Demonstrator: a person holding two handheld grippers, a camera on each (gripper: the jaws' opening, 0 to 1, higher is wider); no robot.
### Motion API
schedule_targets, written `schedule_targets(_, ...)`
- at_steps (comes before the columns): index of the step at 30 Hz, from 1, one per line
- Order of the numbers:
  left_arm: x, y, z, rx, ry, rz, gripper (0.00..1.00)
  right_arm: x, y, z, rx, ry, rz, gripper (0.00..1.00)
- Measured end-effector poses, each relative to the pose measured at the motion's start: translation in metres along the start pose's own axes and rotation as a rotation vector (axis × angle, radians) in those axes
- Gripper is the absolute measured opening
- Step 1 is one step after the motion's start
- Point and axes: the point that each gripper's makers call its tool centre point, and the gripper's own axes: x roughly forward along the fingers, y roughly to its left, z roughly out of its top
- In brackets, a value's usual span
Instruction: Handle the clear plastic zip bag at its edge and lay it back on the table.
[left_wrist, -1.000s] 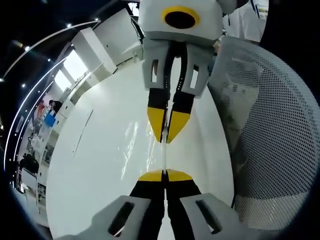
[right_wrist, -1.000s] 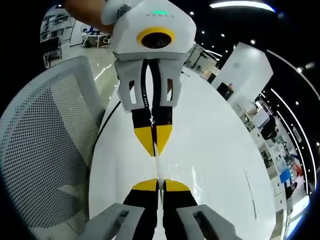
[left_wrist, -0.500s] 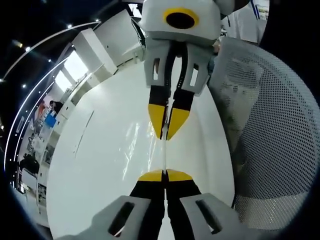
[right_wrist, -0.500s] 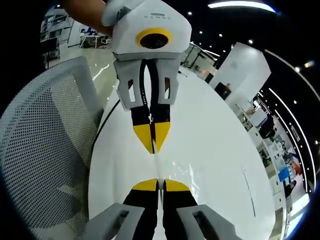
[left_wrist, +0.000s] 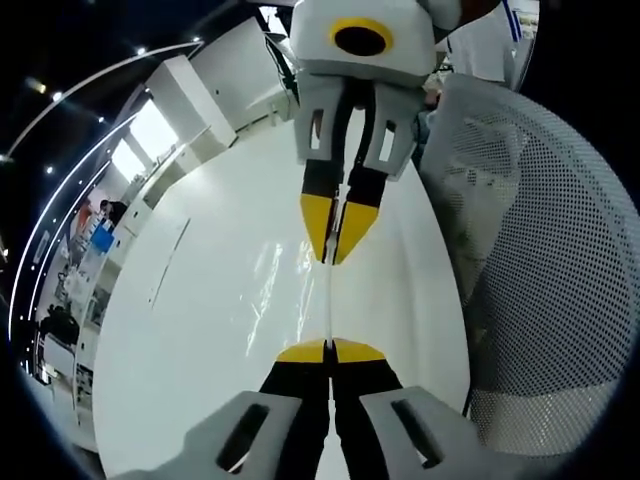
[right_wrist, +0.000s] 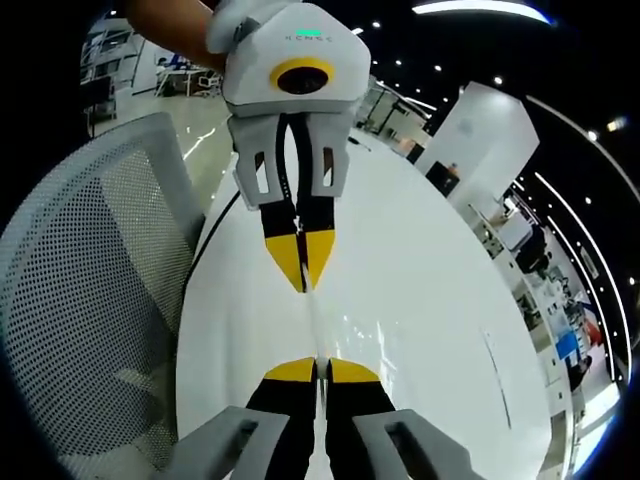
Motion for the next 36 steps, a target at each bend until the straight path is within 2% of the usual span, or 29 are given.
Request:
schedule_targets(26, -0.0022, 0.003, -0.0082, -0.018, 0.004, 0.005, 0.0, -0.0031, -0.0011, -0.0054, 0.024, 0.001, -0.011, 0.0)
schedule_targets(36, -0.0025, 0.0031, -0.0064, -0.018, 0.005, 0.006, 0.0, -0.0055, -0.0029, -0.0067, 0.037, 0.001, -0.024, 0.0)
